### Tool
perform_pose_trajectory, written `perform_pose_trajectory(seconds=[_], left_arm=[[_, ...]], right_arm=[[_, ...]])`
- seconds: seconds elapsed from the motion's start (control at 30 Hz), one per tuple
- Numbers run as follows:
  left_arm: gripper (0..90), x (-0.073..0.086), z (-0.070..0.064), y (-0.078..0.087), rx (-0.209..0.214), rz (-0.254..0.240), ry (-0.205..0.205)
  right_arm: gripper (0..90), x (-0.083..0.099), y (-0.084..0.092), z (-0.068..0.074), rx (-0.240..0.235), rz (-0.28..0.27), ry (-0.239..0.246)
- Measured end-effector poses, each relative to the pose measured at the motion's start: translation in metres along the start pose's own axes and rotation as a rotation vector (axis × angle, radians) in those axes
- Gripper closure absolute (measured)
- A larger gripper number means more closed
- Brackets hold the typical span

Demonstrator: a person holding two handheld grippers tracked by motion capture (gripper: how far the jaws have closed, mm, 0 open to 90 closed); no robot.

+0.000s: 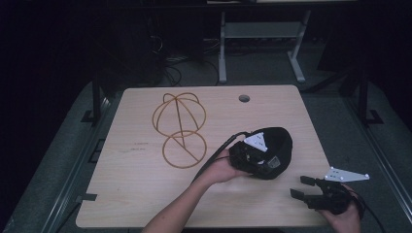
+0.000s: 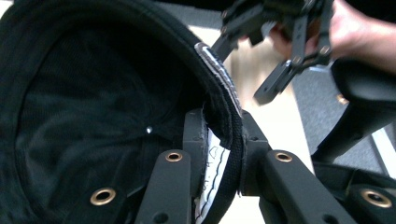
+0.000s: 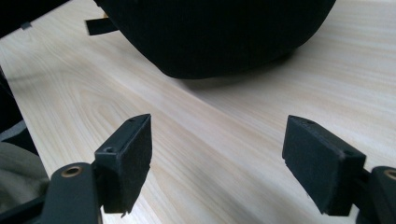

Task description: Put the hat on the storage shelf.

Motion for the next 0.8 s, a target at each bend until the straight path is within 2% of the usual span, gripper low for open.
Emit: perform_pose_trajectory(seconds=[0.2,0.33,0.53,0.57,0.67,0.8], left_arm=[[78.8,-0.012,-0.006,0.015,0.038,-0.047,0.005],[79.3,-0.022,-0.011,0.023,0.068,-0.08,0.01],[79.4,-0.031,-0.018,0.026,0.083,-0.083,-0.004],[79.4,-0.033,-0.021,0.025,0.087,-0.081,-0.012],[79.4,-0.036,-0.022,0.024,0.092,-0.074,-0.02],[79.4,-0.038,-0.027,0.02,0.122,-0.067,-0.017]], right_arm=[[23.8,-0.008,0.002,0.003,0.003,-0.051,0.014],[23.7,-0.02,0.004,0.005,0.0,-0.123,0.01],[22.2,-0.03,0.003,0.008,-0.012,-0.159,0.02],[22.1,-0.034,0.003,0.01,-0.03,-0.181,0.028],[22.1,-0.038,0.004,0.011,-0.048,-0.197,0.031],[22.0,-0.043,0.005,0.012,-0.053,-0.213,0.038]])
Point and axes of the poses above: each handheld gripper's, and its own axes: y roughly backward along the jaws, x roughly out of its underside, z roughly to its left, the point moved 5 cm from there along -y, roughly forward along the jaws, and after that the axes turned 12 degrees about y, right-handed, at the moved point
